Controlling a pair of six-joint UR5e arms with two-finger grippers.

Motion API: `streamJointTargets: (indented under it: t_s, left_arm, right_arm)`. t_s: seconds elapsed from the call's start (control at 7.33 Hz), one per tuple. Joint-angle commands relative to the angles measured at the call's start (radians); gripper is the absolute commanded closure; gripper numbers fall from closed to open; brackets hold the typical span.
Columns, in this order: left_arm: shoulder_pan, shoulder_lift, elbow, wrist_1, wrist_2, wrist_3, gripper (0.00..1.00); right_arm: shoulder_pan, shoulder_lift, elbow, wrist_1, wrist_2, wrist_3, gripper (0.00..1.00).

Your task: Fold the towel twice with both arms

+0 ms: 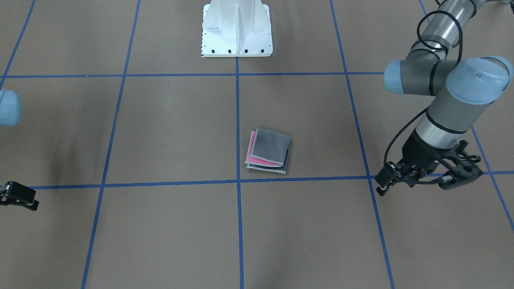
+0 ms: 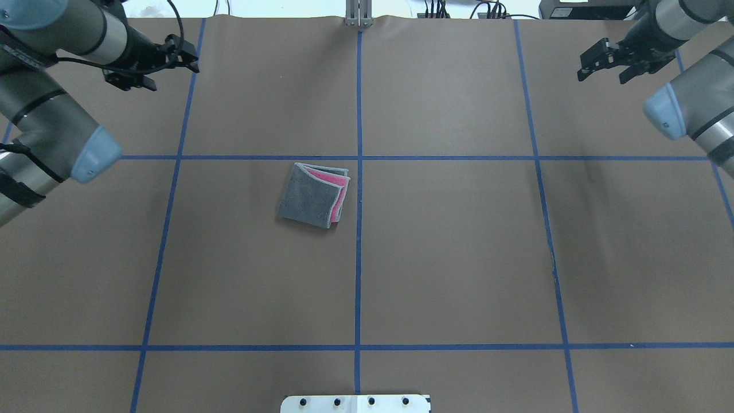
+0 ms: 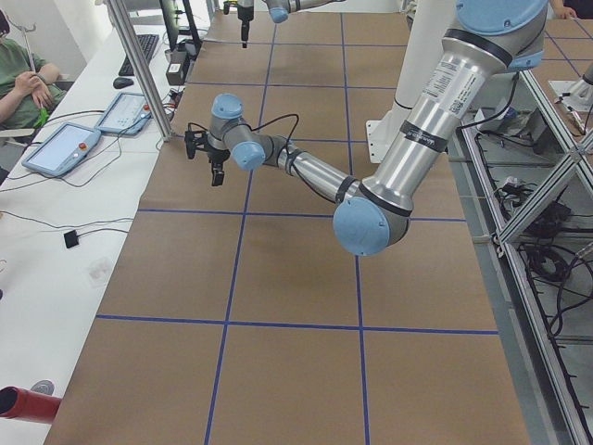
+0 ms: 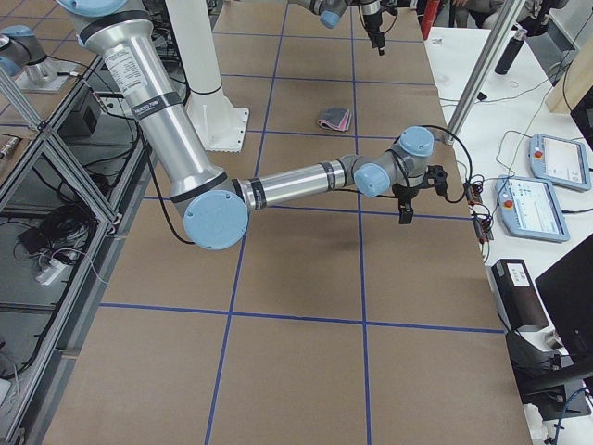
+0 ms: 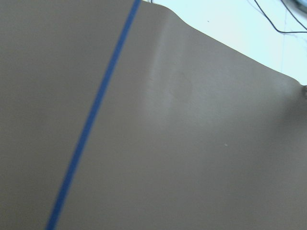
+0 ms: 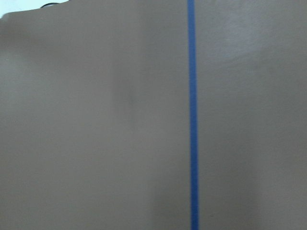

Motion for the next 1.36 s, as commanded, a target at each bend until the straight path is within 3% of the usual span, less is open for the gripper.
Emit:
streamJointTargets:
  t_s: [0.0, 0.14, 0.55, 0.82, 1.09, 1.23]
  left_arm:
    - [-0.089, 0.11, -0.015, 0.096, -0.008, 0.413, 0.01]
    - [-0.138, 0.162, -0.018, 0.076, -0.013, 0.567, 0.0]
    - [-0.157, 0.297, -0.129, -0.059, -0.056, 0.564, 0.0]
    - [-0.154, 0.441, -0.118, -0.212, -0.036, 0.564, 0.0]
    - [-0.195, 0.485, -0.099, -0.222, -0.031, 0.572, 0.0]
    - [-0.256, 0.48, -0.101, -0.155, -0.135, 0.581, 0.0]
  right_arm:
    - [0.074, -0.06, 0.003, -0.101, -0.056, -0.275, 0.0]
    - [0.093, -0.138, 0.063, -0.091, -0.051, -0.268, 0.0]
    - [0.1, -0.207, 0.102, -0.066, -0.1, -0.228, 0.0]
    - [0.148, -0.256, 0.111, -0.029, -0.09, -0.234, 0.0]
    - [0.195, -0.301, 0.176, -0.049, -0.067, -0.24, 0.0]
    - [0.25, -0.315, 0.202, -0.095, 0.017, -0.244, 0.0]
